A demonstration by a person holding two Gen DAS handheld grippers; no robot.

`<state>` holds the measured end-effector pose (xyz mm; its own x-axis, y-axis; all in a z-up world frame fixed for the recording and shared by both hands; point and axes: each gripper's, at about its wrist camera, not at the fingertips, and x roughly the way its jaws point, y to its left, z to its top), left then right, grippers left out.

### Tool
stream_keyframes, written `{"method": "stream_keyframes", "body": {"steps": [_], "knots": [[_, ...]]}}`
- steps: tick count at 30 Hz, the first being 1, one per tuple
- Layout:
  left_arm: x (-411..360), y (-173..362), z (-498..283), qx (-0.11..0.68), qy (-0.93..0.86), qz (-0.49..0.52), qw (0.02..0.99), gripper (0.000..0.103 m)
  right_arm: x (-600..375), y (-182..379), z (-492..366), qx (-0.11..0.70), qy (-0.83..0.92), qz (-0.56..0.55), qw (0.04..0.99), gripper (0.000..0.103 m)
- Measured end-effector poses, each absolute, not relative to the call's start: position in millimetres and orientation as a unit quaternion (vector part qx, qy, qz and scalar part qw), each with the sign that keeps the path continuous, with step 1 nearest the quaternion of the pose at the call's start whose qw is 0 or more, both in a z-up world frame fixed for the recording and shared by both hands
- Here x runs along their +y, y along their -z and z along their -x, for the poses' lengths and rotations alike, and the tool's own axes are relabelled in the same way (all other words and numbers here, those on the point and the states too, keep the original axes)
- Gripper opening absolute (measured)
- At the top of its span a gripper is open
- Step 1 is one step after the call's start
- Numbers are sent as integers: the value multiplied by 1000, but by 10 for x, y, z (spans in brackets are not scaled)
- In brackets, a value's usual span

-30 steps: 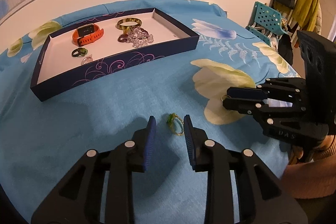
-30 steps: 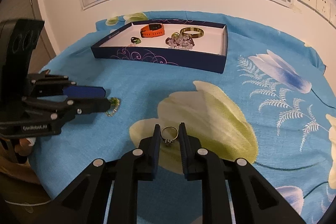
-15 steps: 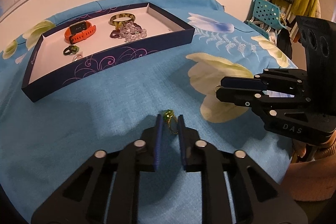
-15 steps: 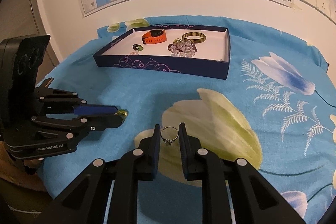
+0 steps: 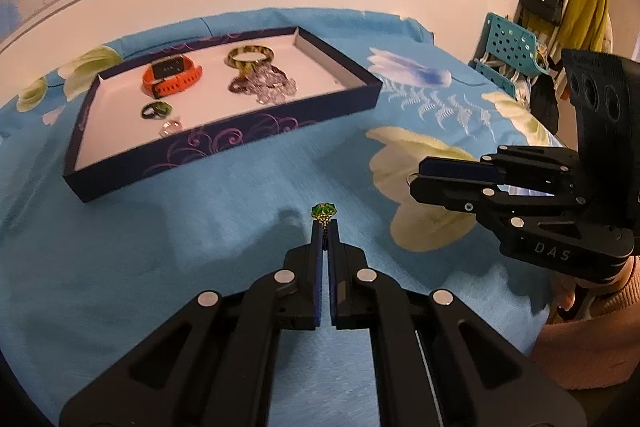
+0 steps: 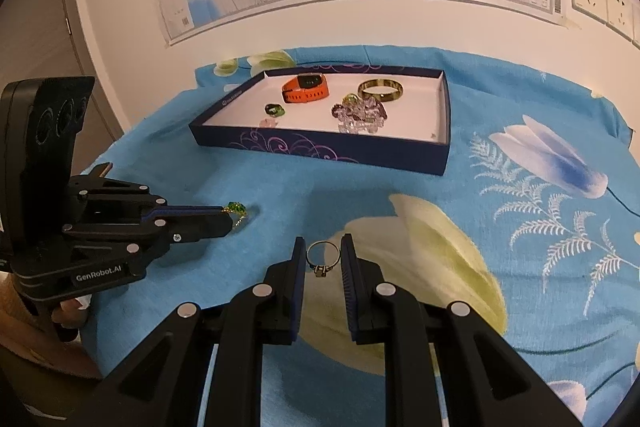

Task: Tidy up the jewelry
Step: 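Grasp the green pendant with the left tool while the right tool grasps the silver stone ring, then carry the green pendant over the tray with the left tool while the right tool carries the silver ring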

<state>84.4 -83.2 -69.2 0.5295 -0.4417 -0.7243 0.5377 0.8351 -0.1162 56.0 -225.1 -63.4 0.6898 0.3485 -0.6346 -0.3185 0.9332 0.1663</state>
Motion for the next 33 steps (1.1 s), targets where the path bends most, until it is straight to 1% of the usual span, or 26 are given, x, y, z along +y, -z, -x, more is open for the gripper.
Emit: {"method": "stream_keyframes", "body": {"steps": [19, 33], "knots": [[-618, 381, -891, 353, 255, -44, 899, 3, -2087, 404, -659, 312, -201, -15, 929, 16], [-528, 267, -983, 336, 242, -40, 909, 3, -1979, 243, -808, 290, -209, -3, 934, 16]]}}
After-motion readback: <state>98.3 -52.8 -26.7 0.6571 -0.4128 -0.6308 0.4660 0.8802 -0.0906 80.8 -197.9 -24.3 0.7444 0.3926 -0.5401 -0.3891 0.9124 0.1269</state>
